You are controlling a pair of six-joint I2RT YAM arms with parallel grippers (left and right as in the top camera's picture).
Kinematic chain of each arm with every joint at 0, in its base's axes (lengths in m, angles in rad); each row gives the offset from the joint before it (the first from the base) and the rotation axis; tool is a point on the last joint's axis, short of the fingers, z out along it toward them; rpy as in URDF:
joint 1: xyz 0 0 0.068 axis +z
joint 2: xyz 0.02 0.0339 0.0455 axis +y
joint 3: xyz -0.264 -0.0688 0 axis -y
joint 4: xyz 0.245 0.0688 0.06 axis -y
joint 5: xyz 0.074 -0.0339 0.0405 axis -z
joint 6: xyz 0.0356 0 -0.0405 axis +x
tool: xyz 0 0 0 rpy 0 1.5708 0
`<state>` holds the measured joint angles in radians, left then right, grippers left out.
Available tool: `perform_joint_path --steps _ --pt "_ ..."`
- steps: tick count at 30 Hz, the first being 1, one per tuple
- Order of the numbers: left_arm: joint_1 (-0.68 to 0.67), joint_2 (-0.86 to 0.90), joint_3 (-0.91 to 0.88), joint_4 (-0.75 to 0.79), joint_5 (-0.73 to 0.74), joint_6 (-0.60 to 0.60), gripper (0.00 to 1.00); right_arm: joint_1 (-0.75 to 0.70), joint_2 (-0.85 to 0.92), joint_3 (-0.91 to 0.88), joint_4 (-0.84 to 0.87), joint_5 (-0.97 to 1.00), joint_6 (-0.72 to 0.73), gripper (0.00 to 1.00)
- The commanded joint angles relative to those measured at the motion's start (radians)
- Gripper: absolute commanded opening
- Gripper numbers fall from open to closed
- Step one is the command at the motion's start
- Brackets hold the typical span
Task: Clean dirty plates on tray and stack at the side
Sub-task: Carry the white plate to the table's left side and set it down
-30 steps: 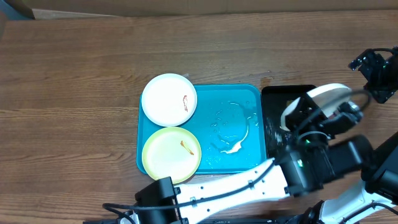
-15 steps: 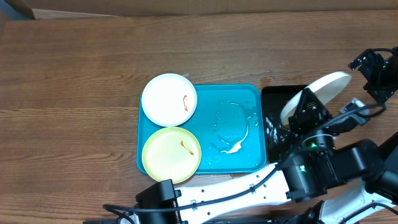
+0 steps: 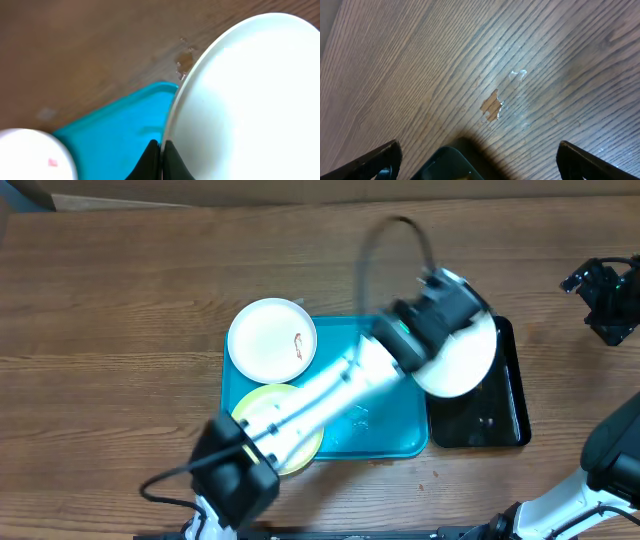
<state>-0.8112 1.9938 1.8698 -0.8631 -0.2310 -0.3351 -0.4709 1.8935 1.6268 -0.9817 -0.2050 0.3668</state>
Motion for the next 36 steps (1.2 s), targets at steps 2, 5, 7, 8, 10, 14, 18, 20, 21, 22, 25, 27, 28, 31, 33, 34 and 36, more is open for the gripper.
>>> perform_joint_path --steps 2,5,7,8,10,14,18,20,21,22,25,27,28,31,33,34,36 --pt "0.243 -0.014 0.014 -0.008 0.622 -0.073 0.04 -0.001 -0.023 0.014 0.005 0.002 0.008 1.0" --pt "0.439 -0.014 0.014 -0.046 0.82 -0.073 0.04 -0.001 -0.023 0.014 0.005 0.002 0.008 1.0" --pt "0.571 -0.014 0.014 -0.102 0.833 -0.072 0.04 -0.001 -0.023 0.014 0.005 0.002 0.008 1.0" --pt "0.641 -0.014 0.014 -0.136 0.818 -0.064 0.04 -0.001 -0.023 0.014 0.005 0.002 0.008 1.0" --pt "0.757 -0.013 0.014 -0.191 0.763 -0.048 0.04 -0.001 -0.023 0.014 0.005 0.002 0.008 1.0" --pt "0.983 -0.011 0.01 -0.283 0.578 -0.043 0.04 -0.001 -0.023 0.014 0.005 0.002 0.008 1.0" --pt "1.148 -0.008 0.006 -0.343 0.435 -0.043 0.04 -0.001 -0.023 0.014 0.005 0.002 0.008 1.0" --pt "1.201 -0.007 -0.01 -0.344 0.39 -0.043 0.04 -0.001 -0.023 0.014 0.005 0.002 0.008 1.0" --pt "1.223 -0.007 -0.02 -0.34 0.369 -0.042 0.04 -0.001 -0.023 0.014 0.005 0.002 0.008 1.0" --pt "1.243 -0.006 -0.034 -0.332 0.345 -0.043 0.04 -0.001 -0.023 0.014 0.005 0.002 0.008 1.0" --pt "1.278 -0.006 -0.083 -0.298 0.253 -0.053 0.04 -0.001 -0.023 0.014 0.005 0.002 0.008 1.0" --pt "1.29 -0.006 -0.129 -0.258 0.208 -0.066 0.04 -0.001 -0.023 0.014 0.005 0.002 0.008 1.0" --pt "1.293 -0.006 -0.15 -0.238 0.194 -0.066 0.04 -0.001 -0.023 0.014 0.005 0.002 0.008 1.0" --pt "1.295 -0.006 -0.222 -0.163 0.191 -0.066 0.04 -0.001 -0.023 0.014 0.005 0.002 0.008 1.0" --pt "1.295 -0.006 -0.261 -0.118 0.191 -0.065 0.04 -0.001 -0.023 0.014 0.005 0.002 0.008 1.0" --pt "1.295 -0.006 -0.282 -0.092 0.191 -0.066 0.04 -0.001 -0.023 0.014 0.005 0.002 0.008 1.0" --pt "1.295 -0.005 -0.299 -0.069 0.199 -0.065 0.04 -0.001 -0.023 0.014 0.005 0.002 0.008 1.0"
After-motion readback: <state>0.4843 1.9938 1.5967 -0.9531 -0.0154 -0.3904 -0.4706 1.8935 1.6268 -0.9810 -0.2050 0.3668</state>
